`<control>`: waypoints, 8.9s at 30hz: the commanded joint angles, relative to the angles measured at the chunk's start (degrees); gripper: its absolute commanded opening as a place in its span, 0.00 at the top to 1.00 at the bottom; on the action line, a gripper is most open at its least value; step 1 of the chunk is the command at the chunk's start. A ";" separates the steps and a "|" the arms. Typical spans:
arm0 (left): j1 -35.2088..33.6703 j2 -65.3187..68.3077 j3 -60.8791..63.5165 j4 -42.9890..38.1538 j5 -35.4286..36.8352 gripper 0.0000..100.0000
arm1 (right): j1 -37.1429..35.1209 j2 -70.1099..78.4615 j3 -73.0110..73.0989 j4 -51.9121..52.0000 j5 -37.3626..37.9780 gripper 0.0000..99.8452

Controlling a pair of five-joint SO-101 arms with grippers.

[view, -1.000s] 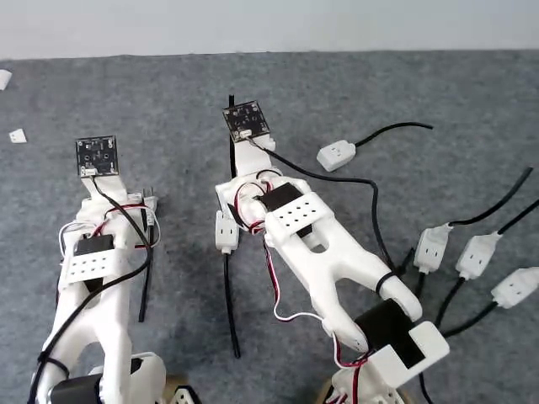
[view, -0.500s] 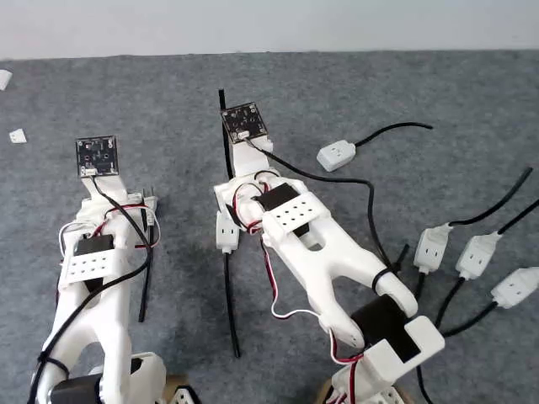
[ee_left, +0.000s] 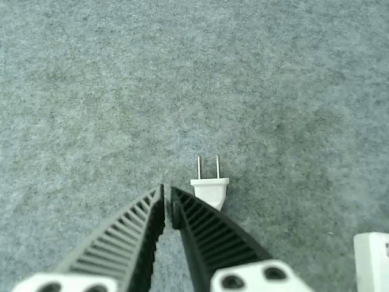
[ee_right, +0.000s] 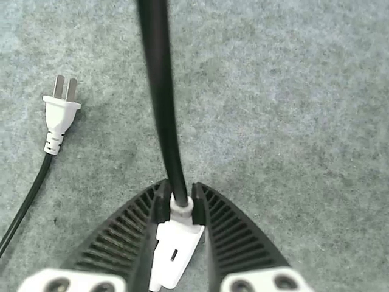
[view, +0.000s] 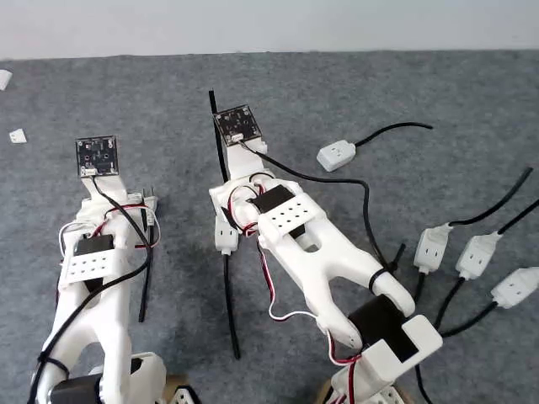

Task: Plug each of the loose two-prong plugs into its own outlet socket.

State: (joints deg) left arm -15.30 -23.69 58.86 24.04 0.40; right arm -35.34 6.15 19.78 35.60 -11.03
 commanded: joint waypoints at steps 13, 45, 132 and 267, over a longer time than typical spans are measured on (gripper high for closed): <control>-0.44 -1.23 -2.77 -1.41 0.35 0.99 | -0.75 0.31 -0.35 -0.40 5.19 0.99; -0.62 -1.23 -2.77 -1.41 0.35 0.99 | -1.19 -9.45 12.84 -5.58 7.82 0.99; -8.26 -1.23 -5.93 -1.32 9.23 0.99 | 45.85 -16.57 0.97 29.67 14.86 0.99; -6.59 -1.14 -4.88 -1.49 5.63 0.99 | 15.34 40.48 -70.24 67.30 -0.62 0.99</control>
State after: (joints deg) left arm -22.42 -23.69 55.52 24.04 6.73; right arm -20.57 53.36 -52.92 100.48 -10.33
